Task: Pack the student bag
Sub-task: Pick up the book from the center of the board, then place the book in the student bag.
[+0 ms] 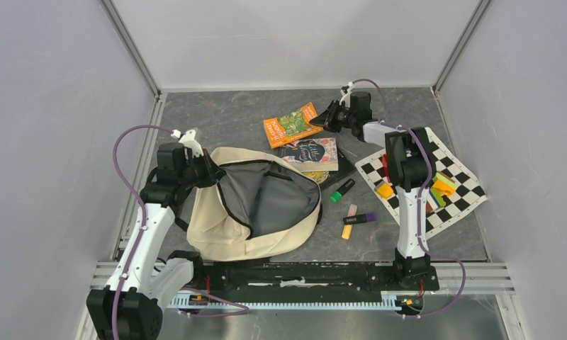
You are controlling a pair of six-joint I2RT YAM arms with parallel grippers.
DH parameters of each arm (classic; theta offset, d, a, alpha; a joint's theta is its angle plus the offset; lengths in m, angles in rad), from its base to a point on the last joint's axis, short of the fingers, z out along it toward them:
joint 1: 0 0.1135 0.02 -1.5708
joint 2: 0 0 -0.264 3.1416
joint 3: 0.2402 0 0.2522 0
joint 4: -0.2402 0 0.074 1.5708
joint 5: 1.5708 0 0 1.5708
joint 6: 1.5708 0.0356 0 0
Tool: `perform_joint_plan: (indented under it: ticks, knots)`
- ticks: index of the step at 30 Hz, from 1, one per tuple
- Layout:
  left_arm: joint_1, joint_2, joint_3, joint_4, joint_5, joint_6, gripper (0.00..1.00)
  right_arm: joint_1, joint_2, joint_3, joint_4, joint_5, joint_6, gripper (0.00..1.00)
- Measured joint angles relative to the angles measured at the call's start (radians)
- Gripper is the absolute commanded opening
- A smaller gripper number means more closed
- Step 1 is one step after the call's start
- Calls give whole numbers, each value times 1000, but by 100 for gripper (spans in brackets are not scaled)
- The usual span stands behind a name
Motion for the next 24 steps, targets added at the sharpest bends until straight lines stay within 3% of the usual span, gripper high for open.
perform_joint_plan:
  ticks: [4, 9, 17, 24]
  knots:
    - [0, 0, 0, 0, -1, 0, 10, -3, -132, -142, 39, 44, 0, 0]
    - [0, 0, -1, 0, -3, 0, 9, -32, -441, -350, 29, 110, -31, 0]
    - [0, -9, -9, 3, -8, 0, 9, -48, -882, -495, -15, 151, -105, 0]
    - [0, -18, -15, 11, -16, 0, 8, 37, -1148, -625, -207, 128, -175, 0]
